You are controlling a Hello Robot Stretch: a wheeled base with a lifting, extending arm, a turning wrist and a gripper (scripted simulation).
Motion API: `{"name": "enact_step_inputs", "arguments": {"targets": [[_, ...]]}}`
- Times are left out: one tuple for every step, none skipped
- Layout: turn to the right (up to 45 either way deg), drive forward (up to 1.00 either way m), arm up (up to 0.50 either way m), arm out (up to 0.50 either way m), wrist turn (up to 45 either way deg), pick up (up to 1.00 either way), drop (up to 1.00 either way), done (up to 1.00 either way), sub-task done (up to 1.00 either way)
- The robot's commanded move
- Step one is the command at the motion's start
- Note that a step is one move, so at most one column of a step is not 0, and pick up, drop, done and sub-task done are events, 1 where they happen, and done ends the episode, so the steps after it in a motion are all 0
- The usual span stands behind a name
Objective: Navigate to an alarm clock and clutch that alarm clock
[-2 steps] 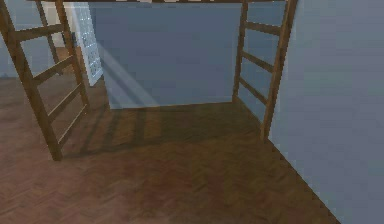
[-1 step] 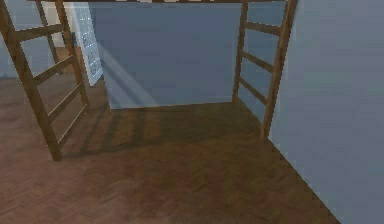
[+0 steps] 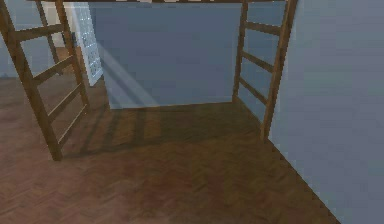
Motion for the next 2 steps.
{"name": "enact_step_inputs", "arguments": {"targets": [[0.0, 0.0, 0.1, 0.0, 0.0, 0.0, 0.0, 0.0, 0.0], [0.0, 0.0, 0.0, 0.0, 0.0, 0.0, 0.0, 1.0, 0.0]]}}
